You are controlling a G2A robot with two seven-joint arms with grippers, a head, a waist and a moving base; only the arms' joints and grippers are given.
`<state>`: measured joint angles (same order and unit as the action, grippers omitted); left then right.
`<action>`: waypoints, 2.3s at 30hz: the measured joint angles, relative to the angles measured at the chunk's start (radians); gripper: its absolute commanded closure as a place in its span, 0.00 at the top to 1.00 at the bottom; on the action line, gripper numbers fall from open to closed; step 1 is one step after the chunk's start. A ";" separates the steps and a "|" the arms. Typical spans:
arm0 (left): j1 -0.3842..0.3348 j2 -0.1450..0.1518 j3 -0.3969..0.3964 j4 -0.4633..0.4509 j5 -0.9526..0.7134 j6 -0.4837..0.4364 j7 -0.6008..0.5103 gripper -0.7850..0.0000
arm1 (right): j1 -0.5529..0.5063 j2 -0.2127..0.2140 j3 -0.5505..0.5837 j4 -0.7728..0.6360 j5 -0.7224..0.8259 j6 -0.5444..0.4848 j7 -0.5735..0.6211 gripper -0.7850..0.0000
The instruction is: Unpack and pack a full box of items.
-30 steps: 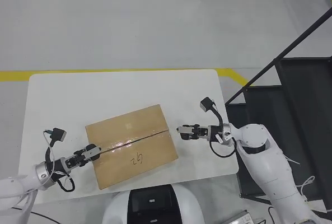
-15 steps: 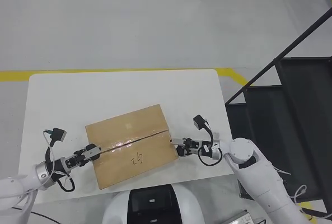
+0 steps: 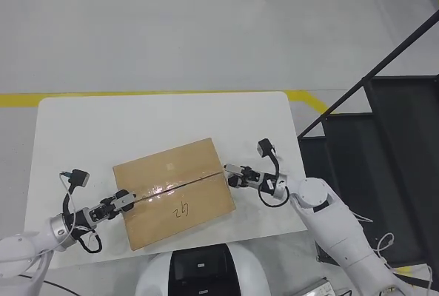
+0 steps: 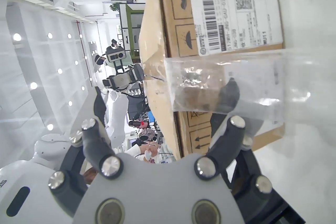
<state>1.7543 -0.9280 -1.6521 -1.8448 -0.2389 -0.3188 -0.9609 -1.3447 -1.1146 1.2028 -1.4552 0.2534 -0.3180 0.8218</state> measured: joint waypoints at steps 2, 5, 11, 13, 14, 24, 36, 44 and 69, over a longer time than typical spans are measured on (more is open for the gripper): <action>0.002 0.000 0.001 -0.003 0.005 -0.001 -0.001 1.00 | -0.014 0.003 0.008 -0.028 -0.025 -0.029 -0.006 1.00; 0.004 0.001 0.002 -0.007 0.009 -0.002 0.001 1.00 | -0.043 0.008 0.017 -0.089 -0.055 -0.054 0.000 1.00; 0.005 0.001 0.008 -0.013 0.016 0.000 0.006 1.00 | -0.075 0.015 0.020 -0.182 -0.101 -0.060 0.008 1.00; 0.006 0.001 0.011 -0.013 0.018 0.000 0.008 1.00 | -0.068 0.014 0.011 -0.190 -0.118 -0.053 0.002 1.00; 0.006 0.001 0.011 -0.014 0.019 -0.001 0.009 1.00 | -0.064 0.014 0.007 -0.192 -0.127 -0.050 -0.003 1.00; 0.015 0.002 0.005 -0.014 0.022 -0.007 0.015 1.00 | -0.052 0.012 -0.018 -0.223 -0.205 -0.024 -0.056 1.00; 0.006 0.003 0.017 -0.008 0.023 -0.004 0.014 1.00 | -0.016 0.006 -0.071 -0.243 -0.286 0.005 -0.070 1.00; 0.001 0.004 0.017 0.002 0.016 -0.003 0.009 1.00 | 0.037 0.002 -0.129 -0.258 -0.391 0.047 -0.018 1.00; -0.016 0.007 0.027 0.006 0.012 0.005 0.002 1.00 | -0.010 0.030 -0.034 -0.364 -0.385 0.118 0.011 1.00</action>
<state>1.7386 -0.9209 -1.6246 -1.8386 -0.2266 -0.3135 -0.9585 -1.3543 -1.0845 1.1690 -1.8188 -0.1319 -0.1999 0.8327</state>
